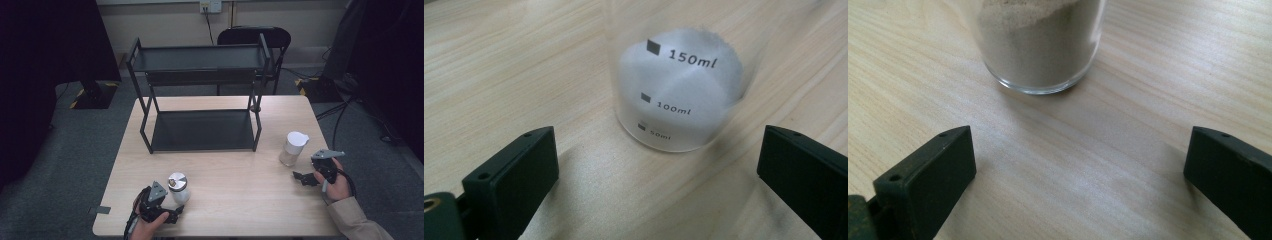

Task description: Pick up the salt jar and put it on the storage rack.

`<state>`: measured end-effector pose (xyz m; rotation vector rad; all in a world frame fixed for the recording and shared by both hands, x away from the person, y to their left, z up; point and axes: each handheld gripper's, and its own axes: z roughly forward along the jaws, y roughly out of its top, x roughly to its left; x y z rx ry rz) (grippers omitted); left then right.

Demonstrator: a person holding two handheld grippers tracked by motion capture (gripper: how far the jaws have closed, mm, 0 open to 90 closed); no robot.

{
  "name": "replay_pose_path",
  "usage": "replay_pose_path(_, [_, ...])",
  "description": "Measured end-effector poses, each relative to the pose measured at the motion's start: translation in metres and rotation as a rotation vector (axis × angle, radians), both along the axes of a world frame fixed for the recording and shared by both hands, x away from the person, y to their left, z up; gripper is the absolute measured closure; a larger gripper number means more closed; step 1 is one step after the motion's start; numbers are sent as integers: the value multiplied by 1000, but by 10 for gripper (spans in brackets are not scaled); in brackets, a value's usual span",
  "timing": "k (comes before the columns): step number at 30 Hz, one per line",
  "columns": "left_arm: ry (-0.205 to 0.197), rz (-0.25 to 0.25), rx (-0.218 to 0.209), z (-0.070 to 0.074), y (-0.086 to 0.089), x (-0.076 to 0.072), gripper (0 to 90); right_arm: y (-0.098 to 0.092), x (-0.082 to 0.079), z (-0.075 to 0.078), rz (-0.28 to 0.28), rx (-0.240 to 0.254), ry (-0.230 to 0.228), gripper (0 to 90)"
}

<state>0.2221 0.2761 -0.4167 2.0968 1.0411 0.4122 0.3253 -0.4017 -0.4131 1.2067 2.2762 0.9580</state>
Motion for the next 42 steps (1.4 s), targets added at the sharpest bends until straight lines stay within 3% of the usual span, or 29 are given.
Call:
replay_pose_path(13, [-10, 7, -48, 1, 1, 1, 22, 0, 0, 0, 0, 0, -1, 0])
replay_pose_path(32, [-16, 22, -79, -2, -6, 11, 22, 0, 0, 0, 0, 0, -1, 0])
replay_pose_path(42, [-30, 20, -111, -6, -9, 15, 106, 0, 0, 0, 0, 0, -1, 0])
